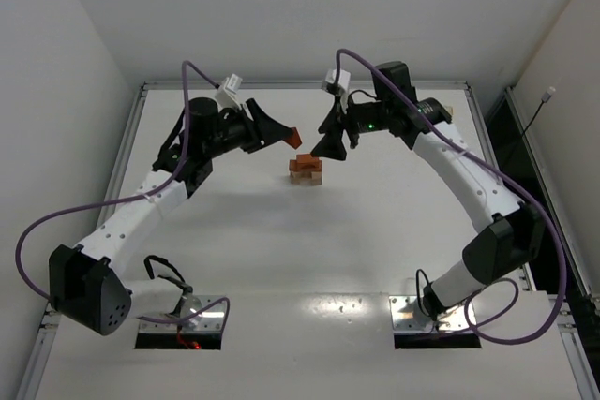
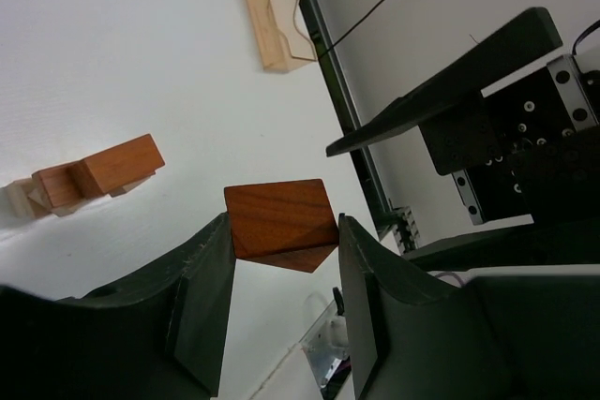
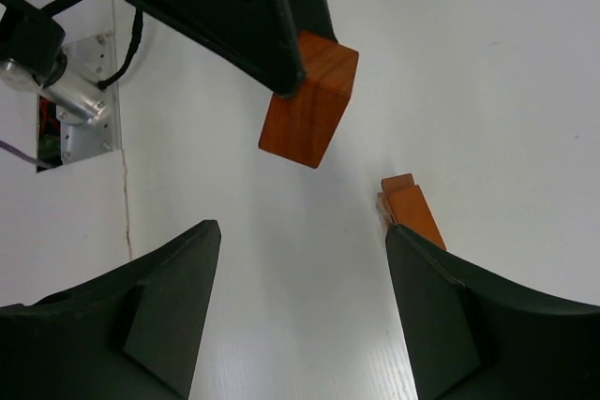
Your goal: Build the wood block tower
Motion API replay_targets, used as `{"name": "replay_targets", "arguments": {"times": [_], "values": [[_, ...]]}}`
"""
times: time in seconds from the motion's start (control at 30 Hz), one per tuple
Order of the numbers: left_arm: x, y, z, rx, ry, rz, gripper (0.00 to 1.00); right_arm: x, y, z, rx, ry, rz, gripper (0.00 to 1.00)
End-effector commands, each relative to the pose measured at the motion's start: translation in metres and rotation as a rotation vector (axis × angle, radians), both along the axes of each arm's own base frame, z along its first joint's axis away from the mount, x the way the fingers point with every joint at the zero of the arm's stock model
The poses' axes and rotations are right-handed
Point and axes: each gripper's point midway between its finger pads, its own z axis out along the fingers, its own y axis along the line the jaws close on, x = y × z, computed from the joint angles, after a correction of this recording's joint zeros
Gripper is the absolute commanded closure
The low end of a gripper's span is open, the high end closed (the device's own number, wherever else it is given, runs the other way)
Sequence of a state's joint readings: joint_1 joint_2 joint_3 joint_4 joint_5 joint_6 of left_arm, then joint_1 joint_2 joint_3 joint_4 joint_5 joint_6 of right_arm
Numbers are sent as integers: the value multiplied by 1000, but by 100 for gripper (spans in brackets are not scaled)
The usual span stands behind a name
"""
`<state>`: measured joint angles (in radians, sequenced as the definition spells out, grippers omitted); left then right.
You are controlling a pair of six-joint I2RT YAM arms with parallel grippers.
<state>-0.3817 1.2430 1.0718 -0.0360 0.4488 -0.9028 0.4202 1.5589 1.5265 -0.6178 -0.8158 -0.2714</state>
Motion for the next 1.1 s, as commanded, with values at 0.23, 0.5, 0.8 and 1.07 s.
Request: {"name": "replay_targets", "arguments": {"times": [0.23, 0.5, 0.8, 1.07], "values": [[-7, 0, 47, -51, -120, -18, 100, 5, 30, 49, 184, 35, 78, 32], [-4, -4, 57, -76, -130, -26, 100, 17, 42, 49, 212, 53, 81, 32], [-3, -10, 65, -90, -139, -44, 100, 25, 47, 56, 229, 56, 74, 32], [-6, -17, 60, -85, -122, -62, 100, 25, 55, 59, 227, 44, 76, 32]]}}
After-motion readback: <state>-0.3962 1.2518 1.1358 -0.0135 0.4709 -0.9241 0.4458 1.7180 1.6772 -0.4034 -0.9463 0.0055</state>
